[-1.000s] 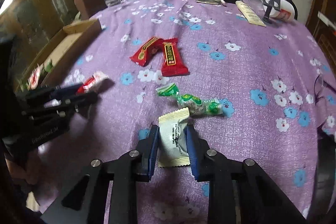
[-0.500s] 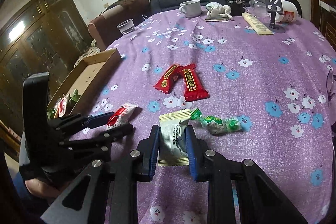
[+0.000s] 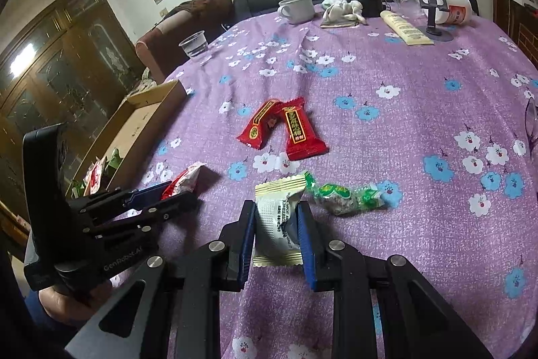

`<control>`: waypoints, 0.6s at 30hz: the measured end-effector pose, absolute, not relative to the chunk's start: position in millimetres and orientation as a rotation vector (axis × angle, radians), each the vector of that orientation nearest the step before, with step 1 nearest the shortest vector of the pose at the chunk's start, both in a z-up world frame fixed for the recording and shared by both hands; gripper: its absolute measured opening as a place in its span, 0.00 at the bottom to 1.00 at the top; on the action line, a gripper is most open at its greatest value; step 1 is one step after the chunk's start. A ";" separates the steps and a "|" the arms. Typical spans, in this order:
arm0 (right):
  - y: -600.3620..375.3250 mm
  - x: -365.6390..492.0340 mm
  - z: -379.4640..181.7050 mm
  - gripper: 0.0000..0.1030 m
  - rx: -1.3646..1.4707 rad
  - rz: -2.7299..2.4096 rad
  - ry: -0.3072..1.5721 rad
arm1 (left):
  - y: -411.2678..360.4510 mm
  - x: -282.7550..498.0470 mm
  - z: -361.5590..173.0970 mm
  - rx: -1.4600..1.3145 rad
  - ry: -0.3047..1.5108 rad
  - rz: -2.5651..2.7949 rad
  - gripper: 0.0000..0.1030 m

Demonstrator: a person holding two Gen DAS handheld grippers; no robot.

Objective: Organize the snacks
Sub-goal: 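Grasp the white-wrapped cake with the right gripper, then carry the sachet and white cake over the box with both grippers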

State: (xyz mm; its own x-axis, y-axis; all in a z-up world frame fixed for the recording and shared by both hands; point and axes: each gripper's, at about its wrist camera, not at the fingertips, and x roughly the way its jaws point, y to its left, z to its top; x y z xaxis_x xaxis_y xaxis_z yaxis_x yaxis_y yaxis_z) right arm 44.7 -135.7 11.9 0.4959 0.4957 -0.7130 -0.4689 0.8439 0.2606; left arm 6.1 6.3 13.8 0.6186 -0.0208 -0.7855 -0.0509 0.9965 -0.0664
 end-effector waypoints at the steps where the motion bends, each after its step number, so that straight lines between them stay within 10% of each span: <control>1: -136.5 44.7 12.7 0.24 0.037 0.581 0.869 | 7.7 4.4 15.8 -0.092 0.890 0.018 0.25; 18: -66.5 4.9 51.0 0.24 -0.045 0.596 0.849 | 62.5 -45.4 53.0 -0.171 0.733 0.022 0.26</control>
